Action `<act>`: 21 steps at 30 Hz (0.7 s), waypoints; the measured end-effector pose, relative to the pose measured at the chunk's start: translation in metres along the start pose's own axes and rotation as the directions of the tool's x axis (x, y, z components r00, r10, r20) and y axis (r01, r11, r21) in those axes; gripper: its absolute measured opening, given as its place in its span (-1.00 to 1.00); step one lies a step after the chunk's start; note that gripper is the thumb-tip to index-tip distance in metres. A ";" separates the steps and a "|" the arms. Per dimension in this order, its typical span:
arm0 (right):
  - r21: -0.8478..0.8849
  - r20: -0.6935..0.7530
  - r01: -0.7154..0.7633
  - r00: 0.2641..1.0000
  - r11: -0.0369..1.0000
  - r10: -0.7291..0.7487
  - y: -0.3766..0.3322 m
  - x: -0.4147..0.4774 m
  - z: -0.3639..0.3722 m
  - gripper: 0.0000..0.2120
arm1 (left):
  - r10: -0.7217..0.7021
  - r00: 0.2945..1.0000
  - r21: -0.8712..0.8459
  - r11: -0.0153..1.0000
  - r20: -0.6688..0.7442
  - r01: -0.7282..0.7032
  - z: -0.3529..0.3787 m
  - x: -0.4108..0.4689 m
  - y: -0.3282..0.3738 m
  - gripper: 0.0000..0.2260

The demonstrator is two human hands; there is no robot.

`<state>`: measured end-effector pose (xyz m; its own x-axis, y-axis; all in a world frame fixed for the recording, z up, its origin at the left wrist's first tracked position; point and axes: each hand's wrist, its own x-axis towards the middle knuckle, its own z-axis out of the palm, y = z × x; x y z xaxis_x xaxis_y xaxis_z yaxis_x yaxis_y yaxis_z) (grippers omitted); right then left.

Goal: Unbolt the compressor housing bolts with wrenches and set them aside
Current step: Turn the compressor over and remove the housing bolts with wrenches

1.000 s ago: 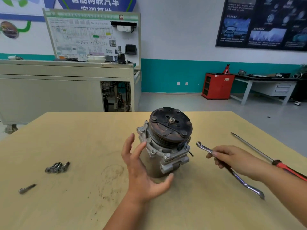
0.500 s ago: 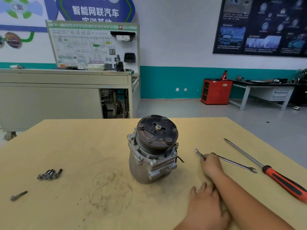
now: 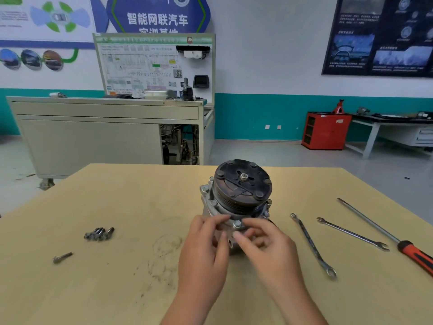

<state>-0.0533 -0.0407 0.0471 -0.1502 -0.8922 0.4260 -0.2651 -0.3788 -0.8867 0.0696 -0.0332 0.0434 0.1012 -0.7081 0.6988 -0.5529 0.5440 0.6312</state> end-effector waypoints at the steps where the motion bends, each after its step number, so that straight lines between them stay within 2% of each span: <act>1: -0.055 -0.010 0.006 1.000 0.998 -0.007 -0.003 0.000 0.007 -0.76 | -0.034 0.998 0.047 0.998 0.055 0.031 0.001 0.001 -0.001 -0.77; 3: -0.142 -0.052 0.039 0.998 0.989 -0.047 -0.005 0.003 0.014 -0.74 | -0.093 0.990 0.081 0.993 0.110 0.084 0.005 0.000 -0.001 -0.70; 6: -0.223 -0.081 0.106 0.989 0.969 -0.127 -0.004 0.007 0.011 -0.76 | -0.117 0.987 0.019 0.993 0.108 0.116 0.009 -0.004 0.003 -0.58; 10: -0.230 -0.047 0.158 0.984 0.960 -0.174 -0.003 0.008 0.010 -0.84 | -0.188 0.979 -0.179 0.963 0.082 0.200 0.010 -0.003 0.009 -0.63; 16: -0.218 -0.058 0.189 0.977 0.957 -0.206 0.002 0.008 0.014 -0.85 | -0.211 0.973 -0.287 0.930 0.094 0.229 0.009 0.000 0.007 -0.67; 18: -0.195 -0.037 0.219 0.972 0.956 -0.230 0.004 0.008 0.012 -0.80 | -0.185 0.981 -0.318 0.928 0.055 0.193 0.009 -0.002 0.006 -0.66; 20: -0.112 -0.013 0.234 0.971 0.966 -0.237 0.009 0.006 0.004 -0.79 | -0.052 0.998 -0.317 0.948 -0.036 0.039 0.007 -0.007 0.004 -0.65; 21: -0.070 -0.049 0.228 0.972 0.971 -0.232 0.013 0.006 -0.004 -0.84 | 0.047 0.997 -0.301 0.952 -0.066 -0.065 0.008 -0.011 0.003 -0.67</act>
<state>-0.0619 -0.0504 0.0388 -0.1312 -0.7670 0.6281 -0.3583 -0.5540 -0.7514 0.0599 -0.0271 0.0350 0.1298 -0.6502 0.7486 -0.2840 0.6990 0.6563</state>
